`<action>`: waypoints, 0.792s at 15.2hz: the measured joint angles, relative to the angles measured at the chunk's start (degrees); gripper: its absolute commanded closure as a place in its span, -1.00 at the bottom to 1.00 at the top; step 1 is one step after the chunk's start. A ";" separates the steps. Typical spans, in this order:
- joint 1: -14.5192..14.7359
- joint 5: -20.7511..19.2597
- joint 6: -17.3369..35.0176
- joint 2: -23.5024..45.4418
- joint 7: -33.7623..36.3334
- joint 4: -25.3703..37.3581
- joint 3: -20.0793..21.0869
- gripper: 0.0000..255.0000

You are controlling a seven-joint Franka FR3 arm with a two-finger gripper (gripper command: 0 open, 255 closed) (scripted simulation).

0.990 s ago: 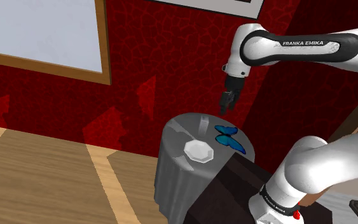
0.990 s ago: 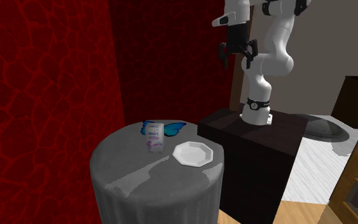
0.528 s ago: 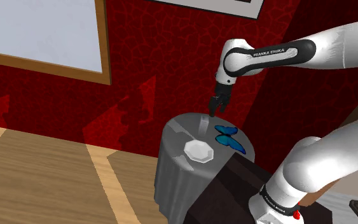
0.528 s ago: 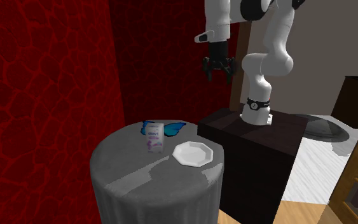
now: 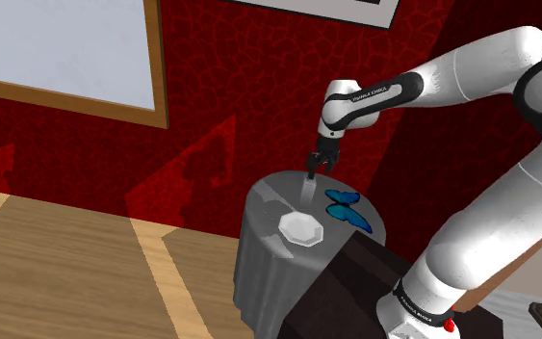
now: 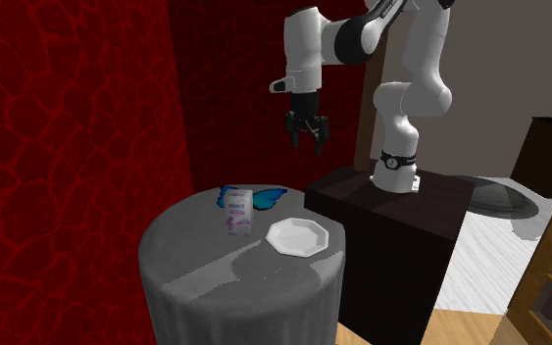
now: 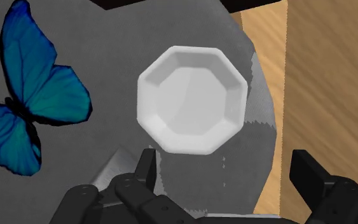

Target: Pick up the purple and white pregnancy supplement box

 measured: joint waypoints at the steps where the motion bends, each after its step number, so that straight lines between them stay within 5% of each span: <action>1: -0.40 -0.01 1.24 1.57 0.06 0.54 -0.42 -1.00; 12: -4.24 2.91 12.41 23.19 0.88 12.82 -3.85 -1.00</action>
